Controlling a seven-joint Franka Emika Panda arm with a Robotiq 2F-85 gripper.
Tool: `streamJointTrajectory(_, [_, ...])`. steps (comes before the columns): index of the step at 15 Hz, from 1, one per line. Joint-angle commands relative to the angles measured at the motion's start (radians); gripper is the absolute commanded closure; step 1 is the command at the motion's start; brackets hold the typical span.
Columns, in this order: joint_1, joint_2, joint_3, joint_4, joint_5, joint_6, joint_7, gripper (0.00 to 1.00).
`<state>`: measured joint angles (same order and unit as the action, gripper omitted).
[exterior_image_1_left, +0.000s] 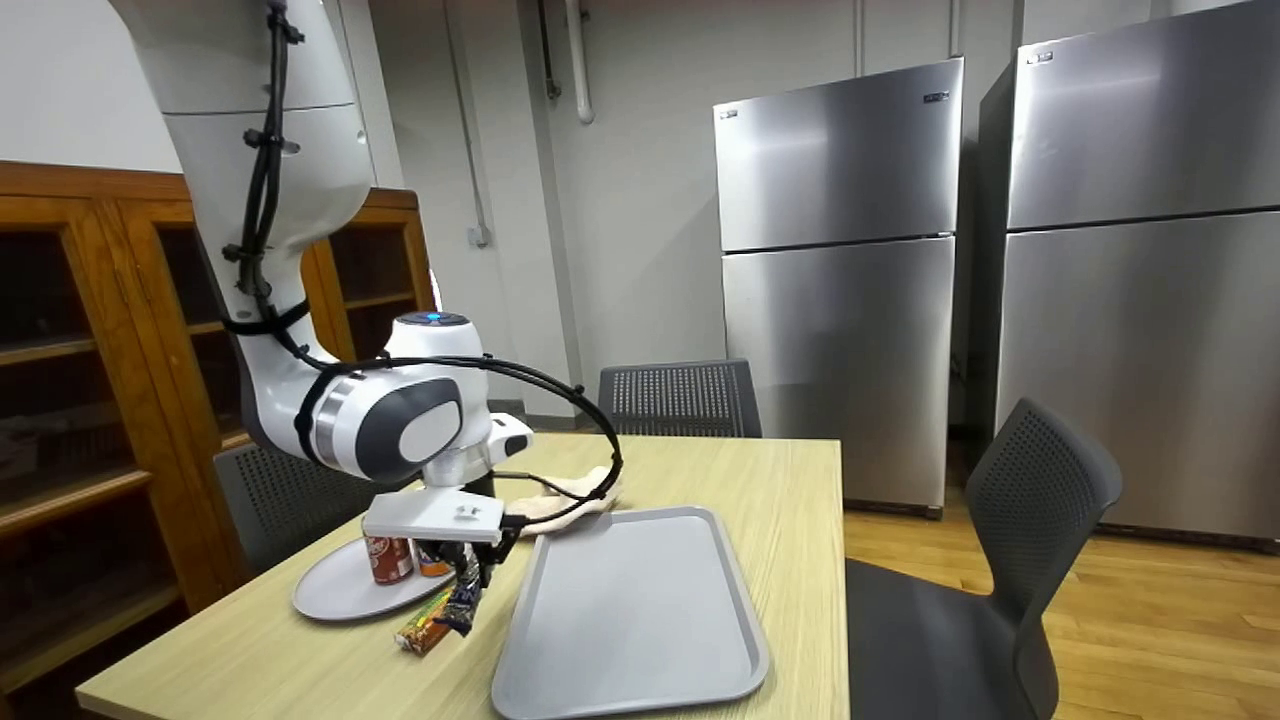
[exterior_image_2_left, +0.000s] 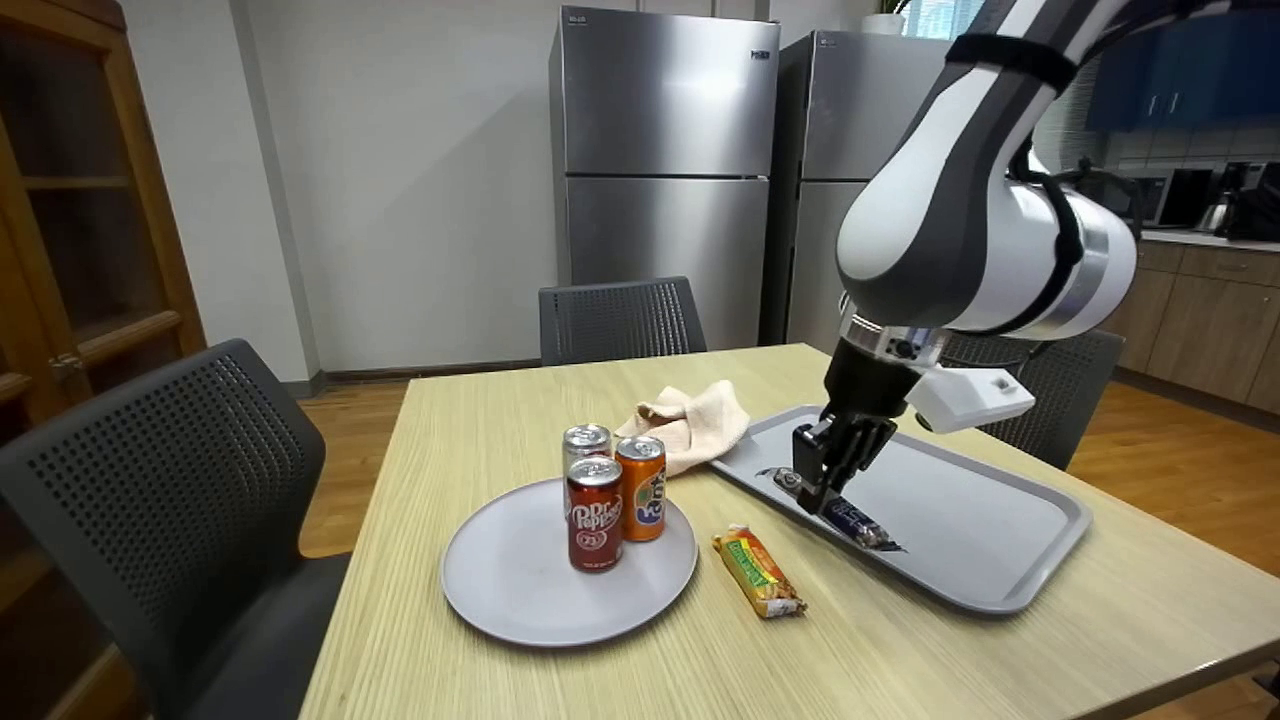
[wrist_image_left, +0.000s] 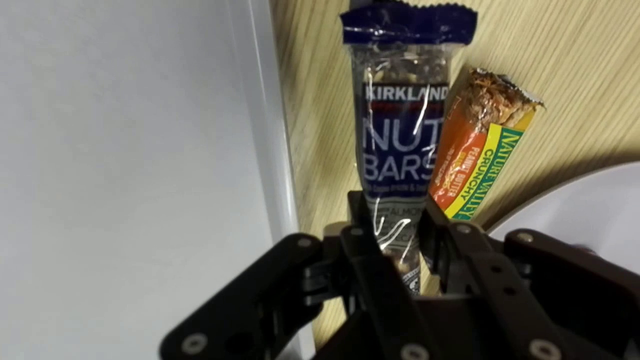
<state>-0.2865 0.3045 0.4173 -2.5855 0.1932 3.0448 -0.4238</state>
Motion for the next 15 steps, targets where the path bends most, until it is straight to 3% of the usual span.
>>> streamJointTrajectory(1, [0.075, -0.013, -0.064, -0.042, -0.093, 0.041, 0.037, 0.93])
streamJointTrajectory(7, [0.185, 0.014, -0.178, -0.039, -0.202, 0.038, 0.094, 0.93])
streamJointTrajectory(8, [0.202, 0.016, -0.195, -0.037, -0.215, 0.038, 0.105, 0.48])
streamJointTrajectory(9, [0.214, 0.020, -0.205, -0.034, -0.222, 0.034, 0.114, 0.47])
streamJointTrajectory(11, [0.230, 0.021, -0.218, -0.030, -0.231, 0.031, 0.130, 0.34])
streamJointTrajectory(15, [0.216, -0.003, -0.181, -0.032, -0.213, 0.034, 0.141, 0.04])
